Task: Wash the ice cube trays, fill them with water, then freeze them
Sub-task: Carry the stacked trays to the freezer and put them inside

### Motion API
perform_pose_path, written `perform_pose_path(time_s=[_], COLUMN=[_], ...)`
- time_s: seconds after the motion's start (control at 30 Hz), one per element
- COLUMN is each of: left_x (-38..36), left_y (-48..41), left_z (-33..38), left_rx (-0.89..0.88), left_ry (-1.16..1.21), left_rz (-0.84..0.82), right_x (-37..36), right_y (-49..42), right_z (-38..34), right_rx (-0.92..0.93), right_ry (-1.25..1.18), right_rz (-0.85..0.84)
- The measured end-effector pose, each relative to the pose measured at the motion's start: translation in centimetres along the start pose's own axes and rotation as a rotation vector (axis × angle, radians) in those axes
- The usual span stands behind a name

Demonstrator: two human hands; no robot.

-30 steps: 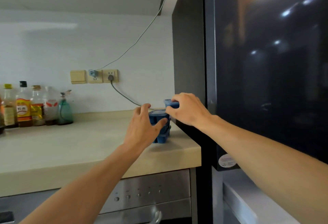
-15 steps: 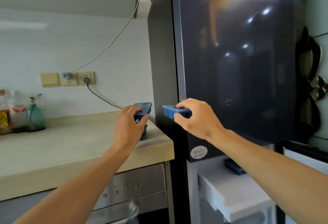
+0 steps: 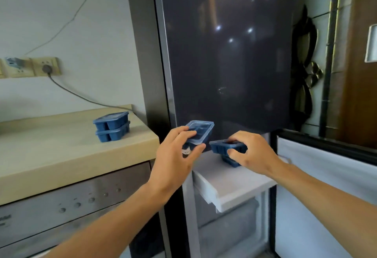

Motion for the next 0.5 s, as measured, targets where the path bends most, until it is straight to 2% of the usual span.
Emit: perform_pose_path(time_s=[0.23, 0.5], left_x=[-9.7, -19.4], left_y=[3.6, 4.5], left_z=[-1.4, -6.9], left_rx=[0.057, 0.218], left_ry=[-0.009, -0.181], left_rz=[-0.269, -0.551], right_x=[-2.5, -8.7], right_y=[2.1, 1.6], right_z=[8.8, 18.0], right_rx=[-0.108, -0.228], right_ry=[0.097, 0.094], right_rz=[-0.155, -0.369])
Point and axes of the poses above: each hand's wrist, its own y-axis away from the middle knuckle, its own x-axis out of the back of the hand, z = x × y, the point moved 8 cm from there along -y, towards the middle knuckle, and after that the axes turned 4 degrees about z, right-handed, at the moved point
